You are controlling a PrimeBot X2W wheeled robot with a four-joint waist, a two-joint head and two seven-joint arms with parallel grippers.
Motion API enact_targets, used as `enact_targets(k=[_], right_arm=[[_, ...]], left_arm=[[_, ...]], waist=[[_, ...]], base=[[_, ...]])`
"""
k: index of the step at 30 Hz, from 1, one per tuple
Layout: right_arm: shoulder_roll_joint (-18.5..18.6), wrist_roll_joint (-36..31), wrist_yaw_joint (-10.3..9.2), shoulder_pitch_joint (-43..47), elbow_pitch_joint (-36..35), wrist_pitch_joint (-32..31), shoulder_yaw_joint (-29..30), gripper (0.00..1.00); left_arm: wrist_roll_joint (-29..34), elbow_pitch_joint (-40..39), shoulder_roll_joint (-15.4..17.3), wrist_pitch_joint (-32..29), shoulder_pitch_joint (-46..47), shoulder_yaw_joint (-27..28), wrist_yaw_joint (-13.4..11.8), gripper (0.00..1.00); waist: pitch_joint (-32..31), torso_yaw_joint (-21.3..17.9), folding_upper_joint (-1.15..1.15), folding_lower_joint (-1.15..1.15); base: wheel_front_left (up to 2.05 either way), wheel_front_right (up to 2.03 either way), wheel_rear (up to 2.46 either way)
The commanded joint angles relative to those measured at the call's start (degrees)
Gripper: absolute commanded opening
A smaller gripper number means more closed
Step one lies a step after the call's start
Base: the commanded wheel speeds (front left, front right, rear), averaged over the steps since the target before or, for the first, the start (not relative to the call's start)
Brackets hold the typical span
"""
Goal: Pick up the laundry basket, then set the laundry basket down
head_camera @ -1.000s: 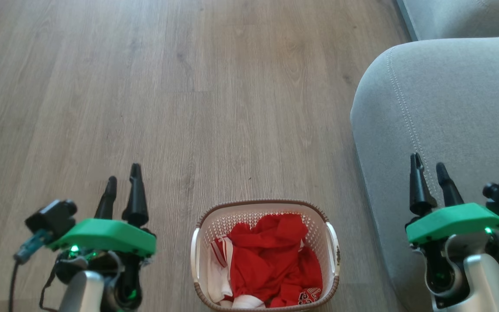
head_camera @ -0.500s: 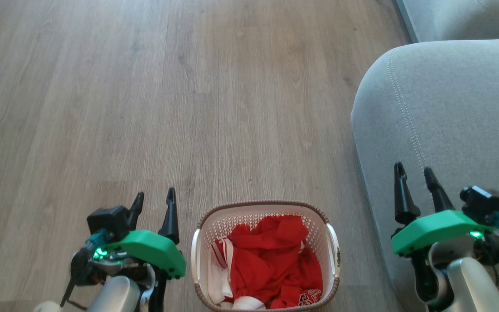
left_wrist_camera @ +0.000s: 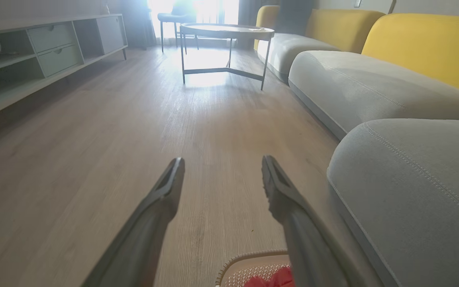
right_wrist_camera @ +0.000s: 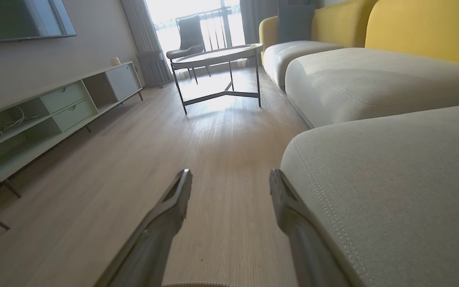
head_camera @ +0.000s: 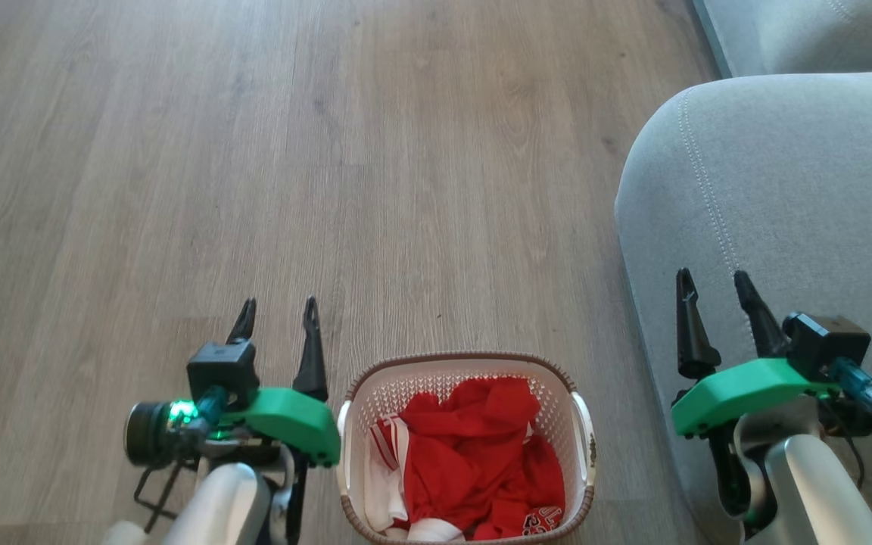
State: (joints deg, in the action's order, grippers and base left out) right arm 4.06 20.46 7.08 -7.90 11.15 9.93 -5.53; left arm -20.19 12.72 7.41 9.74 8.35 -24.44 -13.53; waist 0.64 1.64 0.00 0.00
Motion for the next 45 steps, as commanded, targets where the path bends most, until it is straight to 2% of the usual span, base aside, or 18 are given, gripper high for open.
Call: enact_targets(k=[1, 12, 17, 20, 25, 29, 32, 37, 45], right_arm=[[0.3, -3.0, 0.33, -3.2, -3.1, 1.1, -0.8, 1.00], [-0.7, -9.8, 0.36, -3.3, -9.9, 2.8, -0.1, 1.00], [-0.9, -12.5, 0.38, -3.1, -11.2, 3.6, -0.6, 1.00], [-1.0, -14.3, 0.39, -3.1, -11.4, 4.1, -1.0, 1.00], [-1.0, -16.9, 0.41, -2.9, -11.0, 4.9, -1.1, 1.00], [-1.1, -16.0, 0.41, -2.3, -9.5, 5.1, -0.4, 1.00], [-1.2, -14.8, 0.41, -1.7, -7.9, 5.1, 0.1, 1.00], [-1.2, -12.3, 0.41, -1.4, -3.9, 5.1, 0.5, 1.00], [-1.2, -12.2, 0.41, -1.8, -1.8, 5.1, 0.6, 1.00]], left_arm=[[2.9, -4.1, 0.9, 1.3, 4.3, 0.7, -1.8, 1.00], [10.4, -13.6, 1.4, 2.9, 4.8, -1.4, -8.5, 1.00], [11.4, -16.0, 0.6, 3.8, 4.5, -1.1, -8.8, 1.00], [11.5, -16.1, -0.6, 4.3, 3.8, 0.4, -7.5, 1.00], [12.7, -14.8, -2.8, 5.1, 2.8, 3.9, -3.5, 1.00], [11.0, -11.4, -4.2, 5.3, 1.1, 7.0, 1.5, 1.00], [10.0, -8.6, -4.5, 5.3, 0.8, 8.3, 4.3, 1.00], [6.4, -5.3, -4.5, 5.3, 0.4, 8.4, 6.4, 1.00], [6.5, -4.2, -4.5, 5.3, 0.5, 8.1, 8.6, 1.00]], waist=[[0.1, 0.0, 0.00, 0.00], [0.5, 0.3, 0.00, 0.00], [0.6, 0.4, 0.00, 0.00], [0.6, 0.3, 0.00, 0.00], [0.8, 0.3, 0.00, 0.00], [0.8, 0.2, 0.00, 0.00], [0.8, 0.2, 0.00, 0.00], [0.8, 0.1, 0.00, 0.00], [1.1, 0.1, 0.00, 0.00]], base=[[0.00, 0.00, 0.00], [0.00, 0.00, 0.00], [0.00, 0.00, 0.00], [0.00, 0.00, 0.00], [0.00, 0.00, 0.00], [0.00, 0.00, 0.00], [0.00, 0.00, 0.00], [0.00, 0.00, 0.00], [0.00, 0.00, 0.00]])
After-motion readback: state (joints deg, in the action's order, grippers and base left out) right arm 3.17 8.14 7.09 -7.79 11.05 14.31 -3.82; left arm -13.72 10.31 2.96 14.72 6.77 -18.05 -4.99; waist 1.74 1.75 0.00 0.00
